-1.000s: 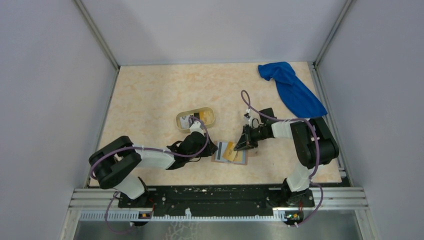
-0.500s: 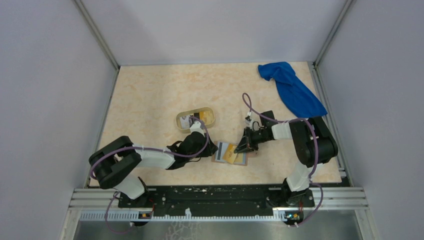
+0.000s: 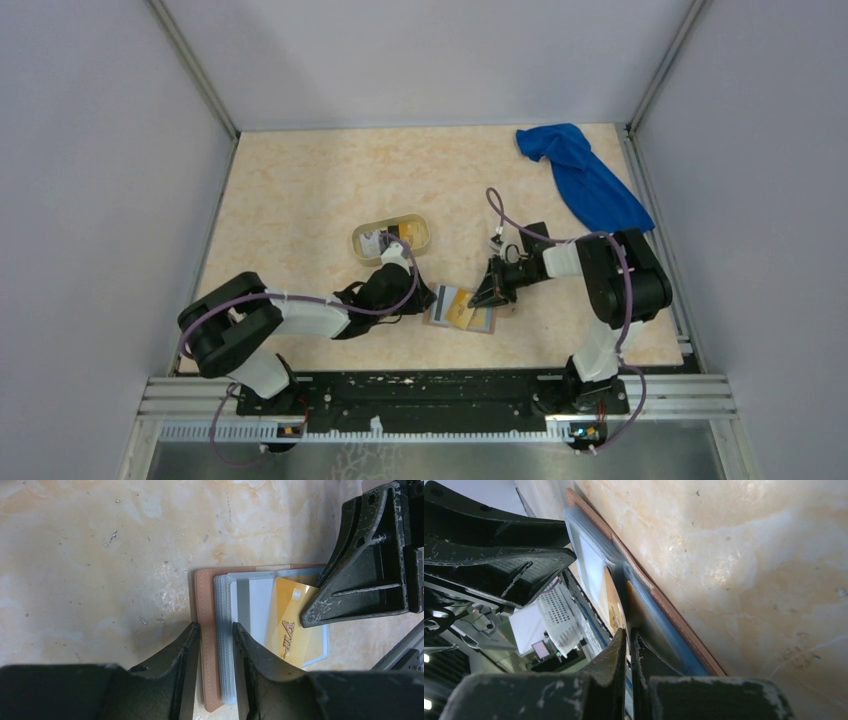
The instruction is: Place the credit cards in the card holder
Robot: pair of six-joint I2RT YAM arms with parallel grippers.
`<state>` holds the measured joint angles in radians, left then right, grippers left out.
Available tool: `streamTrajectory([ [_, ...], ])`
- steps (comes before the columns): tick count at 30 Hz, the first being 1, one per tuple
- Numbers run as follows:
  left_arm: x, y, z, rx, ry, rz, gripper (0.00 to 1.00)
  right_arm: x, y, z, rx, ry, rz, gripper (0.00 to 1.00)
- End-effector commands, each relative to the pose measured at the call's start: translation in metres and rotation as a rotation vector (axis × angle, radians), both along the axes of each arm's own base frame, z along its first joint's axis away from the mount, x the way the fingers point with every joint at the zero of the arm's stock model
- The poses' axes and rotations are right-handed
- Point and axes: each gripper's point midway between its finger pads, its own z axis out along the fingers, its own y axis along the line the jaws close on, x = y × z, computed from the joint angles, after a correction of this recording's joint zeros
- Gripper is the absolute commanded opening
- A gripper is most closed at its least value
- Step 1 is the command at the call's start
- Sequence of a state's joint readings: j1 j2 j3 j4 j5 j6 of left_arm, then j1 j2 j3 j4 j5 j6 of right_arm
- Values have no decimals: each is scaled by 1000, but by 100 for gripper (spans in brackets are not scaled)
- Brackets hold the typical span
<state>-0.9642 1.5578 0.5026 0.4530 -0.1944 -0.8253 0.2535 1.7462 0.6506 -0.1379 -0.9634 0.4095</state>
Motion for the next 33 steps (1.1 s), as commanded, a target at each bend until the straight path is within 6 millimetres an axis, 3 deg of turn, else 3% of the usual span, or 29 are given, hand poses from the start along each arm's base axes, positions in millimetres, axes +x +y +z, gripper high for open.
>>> streamTrajectory([
  [1,-7,-5,-6,18,15,-51,37,0,-3,-12,-60,21,7,1],
  [10,-9,-9,-7,16,18,-75,37,7,4,-13,-43,29,60,5],
  [18,-9,-7,-3,-1,5,-74,41,16,8,-10,-13,14,103,21],
  [26,-11,5,33,-57,-98,-71,55,19,10,-9,0,8,126,27],
  [29,-17,-5,51,-107,-118,-139,54,21,9,-10,-5,3,128,29],
  [33,-26,-31,64,-174,-109,-216,46,21,8,-11,-16,-3,130,29],
])
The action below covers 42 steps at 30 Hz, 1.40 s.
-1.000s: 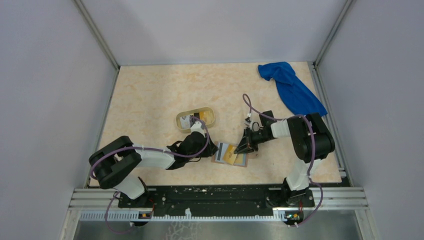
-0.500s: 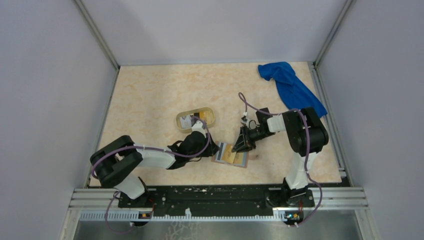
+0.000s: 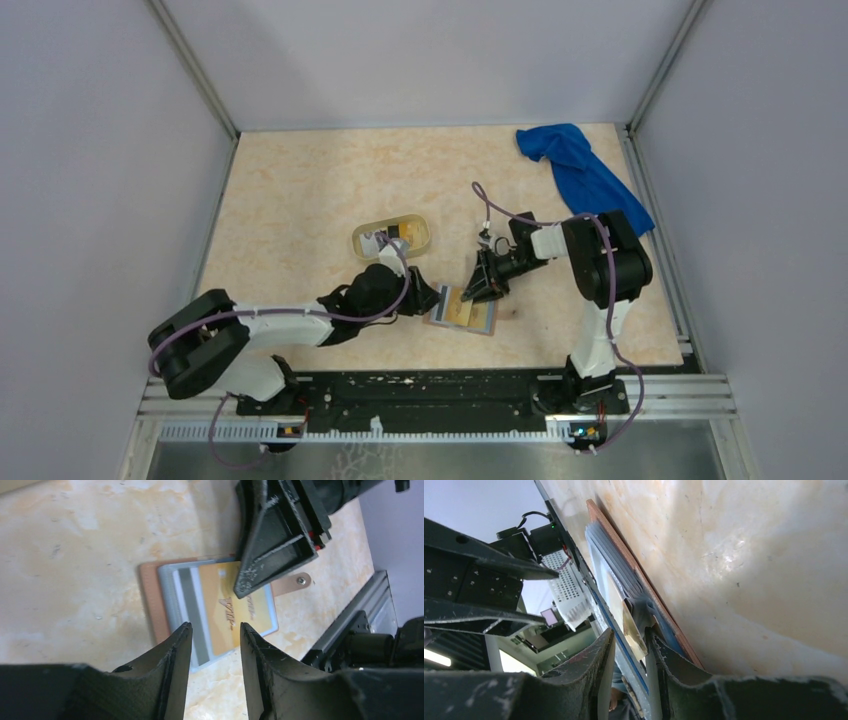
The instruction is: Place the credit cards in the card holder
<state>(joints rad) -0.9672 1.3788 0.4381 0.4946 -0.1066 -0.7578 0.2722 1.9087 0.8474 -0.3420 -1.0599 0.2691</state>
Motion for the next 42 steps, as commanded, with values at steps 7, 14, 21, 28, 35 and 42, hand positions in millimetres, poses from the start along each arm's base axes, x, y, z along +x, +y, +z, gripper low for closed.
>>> streamTrajectory([
  [7,-17,-56,12,90,-32,-53,32,11,-6,-18,-85,-79,19,30],
  [14,-23,-88,-1,283,-26,-36,12,12,-8,-20,-96,-81,19,29],
  [21,-23,-98,-22,443,-25,-35,9,11,-9,-21,-103,-76,22,29],
  [28,-22,-102,-30,475,-31,-52,11,11,-8,-21,-103,-77,23,29],
  [35,-21,-104,-40,510,-23,-58,12,12,-8,-21,-104,-79,23,29],
  [42,-14,-87,-49,618,-24,5,21,11,-9,-22,-106,-79,23,29],
])
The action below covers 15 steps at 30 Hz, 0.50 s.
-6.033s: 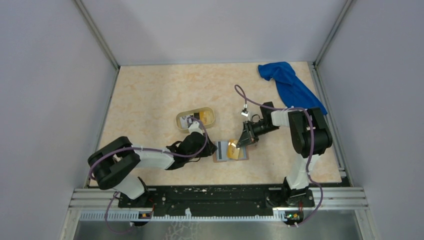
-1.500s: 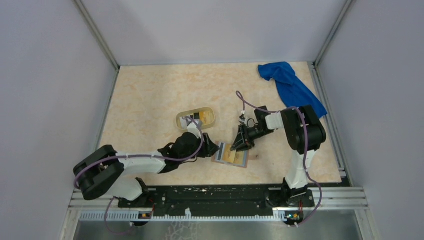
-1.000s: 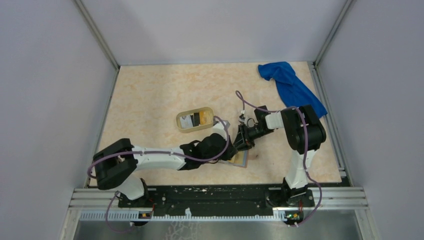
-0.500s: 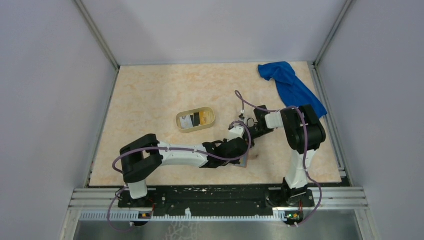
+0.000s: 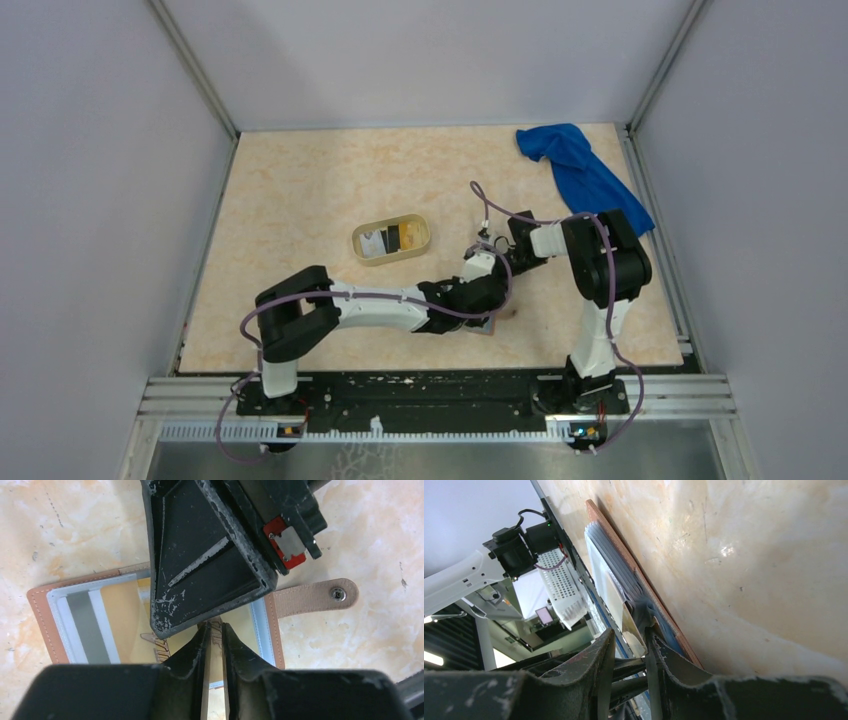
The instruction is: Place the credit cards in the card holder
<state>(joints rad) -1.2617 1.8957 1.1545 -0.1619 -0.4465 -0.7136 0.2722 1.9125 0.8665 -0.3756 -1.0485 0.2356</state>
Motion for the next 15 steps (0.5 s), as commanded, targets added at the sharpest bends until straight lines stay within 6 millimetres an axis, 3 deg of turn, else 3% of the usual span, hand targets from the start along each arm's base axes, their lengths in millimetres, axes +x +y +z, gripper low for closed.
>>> streamTrajectory([
  [1,7,14,-5,101,-26,56,24,10,-8,-22,-96,-66,9,29],
  [15,16,38,-2,171,-76,141,38,21,-11,-9,-91,-129,1,31],
])
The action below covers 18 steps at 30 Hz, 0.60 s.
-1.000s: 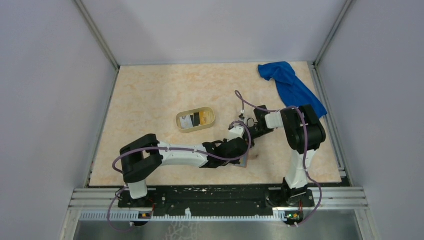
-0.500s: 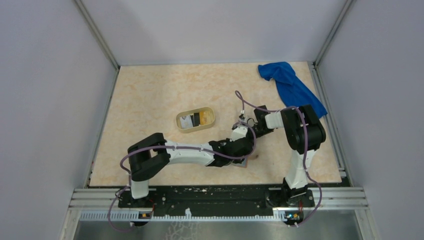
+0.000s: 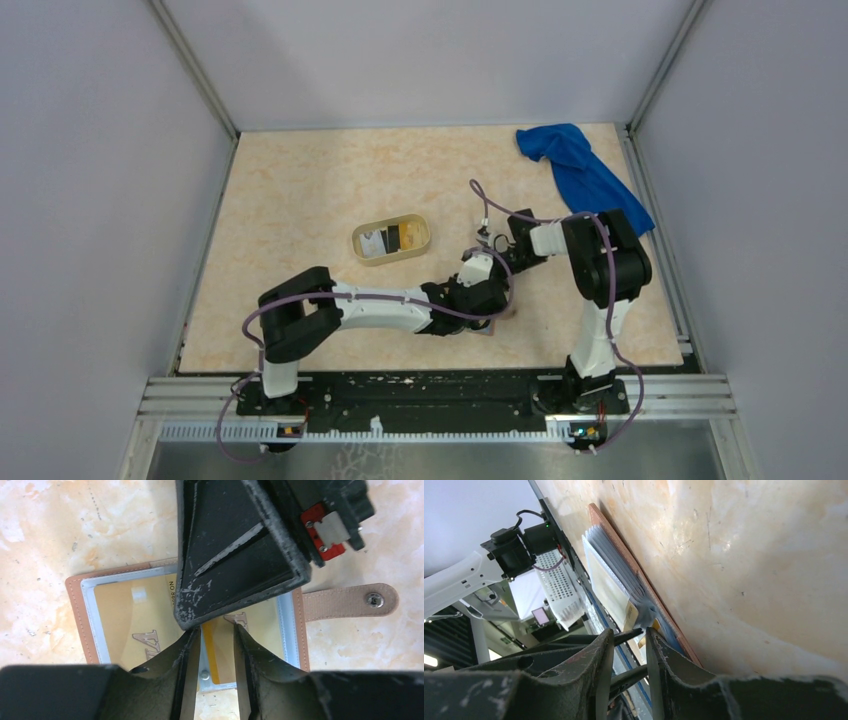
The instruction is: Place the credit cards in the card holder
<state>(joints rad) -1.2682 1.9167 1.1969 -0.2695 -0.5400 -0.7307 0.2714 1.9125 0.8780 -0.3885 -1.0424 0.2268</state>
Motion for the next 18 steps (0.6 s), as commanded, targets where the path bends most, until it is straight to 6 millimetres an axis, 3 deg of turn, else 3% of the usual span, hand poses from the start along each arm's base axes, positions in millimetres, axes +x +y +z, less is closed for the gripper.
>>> streamTrajectory([
  [1,8,23,1,79,-41,84,39,22,-13,-8,-86,-136,-8,31],
  [6,9,24,11,58,-53,86,40,36,-23,8,-90,-210,-36,31],
  [11,-4,9,45,-90,-83,-41,46,57,-37,42,-115,-395,-15,30],
  [13,-11,6,63,-187,-103,-110,50,65,-42,65,-123,-554,19,29],
  [15,-16,11,80,-269,-144,-154,53,73,-49,101,-146,-776,27,29],
  [18,-18,36,95,-321,-214,-161,67,75,-53,151,-126,-1162,65,30],
])
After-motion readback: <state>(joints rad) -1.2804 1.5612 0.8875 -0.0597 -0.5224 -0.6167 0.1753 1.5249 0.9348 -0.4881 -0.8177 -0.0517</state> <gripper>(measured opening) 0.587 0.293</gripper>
